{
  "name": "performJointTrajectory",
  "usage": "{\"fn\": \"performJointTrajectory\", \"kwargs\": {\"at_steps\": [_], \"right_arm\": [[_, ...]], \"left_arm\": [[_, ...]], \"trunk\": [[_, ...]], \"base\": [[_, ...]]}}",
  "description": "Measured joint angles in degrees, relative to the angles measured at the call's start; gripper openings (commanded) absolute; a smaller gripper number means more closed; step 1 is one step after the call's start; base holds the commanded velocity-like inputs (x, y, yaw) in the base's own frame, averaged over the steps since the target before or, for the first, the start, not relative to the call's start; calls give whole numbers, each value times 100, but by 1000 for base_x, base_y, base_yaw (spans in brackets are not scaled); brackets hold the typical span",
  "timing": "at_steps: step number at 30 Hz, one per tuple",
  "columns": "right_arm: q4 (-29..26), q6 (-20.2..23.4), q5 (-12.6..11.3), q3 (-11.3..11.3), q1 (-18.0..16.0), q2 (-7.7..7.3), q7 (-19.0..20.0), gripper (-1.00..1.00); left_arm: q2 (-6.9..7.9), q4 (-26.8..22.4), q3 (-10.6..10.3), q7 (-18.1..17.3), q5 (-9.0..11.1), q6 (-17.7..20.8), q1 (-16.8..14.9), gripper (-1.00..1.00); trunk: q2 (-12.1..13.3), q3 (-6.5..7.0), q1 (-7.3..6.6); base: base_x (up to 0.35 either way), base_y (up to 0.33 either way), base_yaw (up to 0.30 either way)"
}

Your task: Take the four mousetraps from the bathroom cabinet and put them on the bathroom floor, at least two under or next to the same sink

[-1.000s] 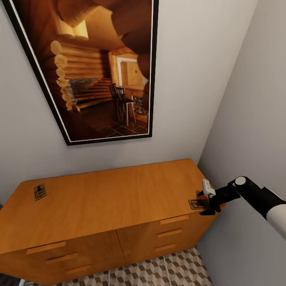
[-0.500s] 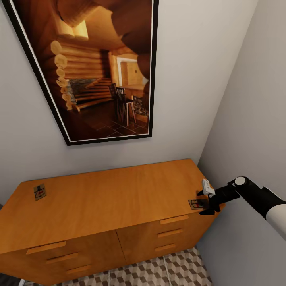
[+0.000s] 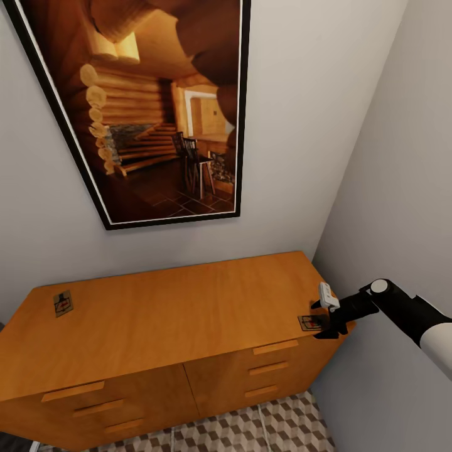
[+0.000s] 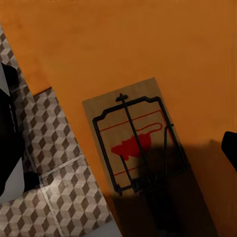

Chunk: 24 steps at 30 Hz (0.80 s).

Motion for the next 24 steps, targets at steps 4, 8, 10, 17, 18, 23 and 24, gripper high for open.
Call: {"fn": "performJointTrajectory", "kwargs": {"at_steps": [4,8,10,17,18,23,24], "right_arm": [[0,-61,-4,0,0,4,-3,100],[3,-81,-5,0,-1,5,-3,100],[15,-86,-5,0,-1,7,-3,100],[70,-93,-6,0,-3,16,-4,100],[76,-94,-6,0,-1,17,-4,100],[95,-95,-6,0,-4,52,-8,100],[98,-95,-6,0,-3,63,-9,100]], "left_arm": [[1,0,0,-77,1,0,0,100],[1,0,0,-100,1,0,0,100],[1,0,0,-106,1,0,0,100],[1,0,0,-114,2,-2,0,100],[1,0,0,-114,1,-2,0,100],[1,0,0,-115,2,-1,0,100],[1,0,0,-115,2,-1,0,100]], "trunk": [[0,0,0],[0,0,0],[0,0,0],[0,0,0],[0,0,0],[0,0,0],[0,0,0]], "base": [[0,0,0],[0,0,0],[0,0,0],[0,0,0],[0,0,0],[0,0,0],[0,0,0]]}}
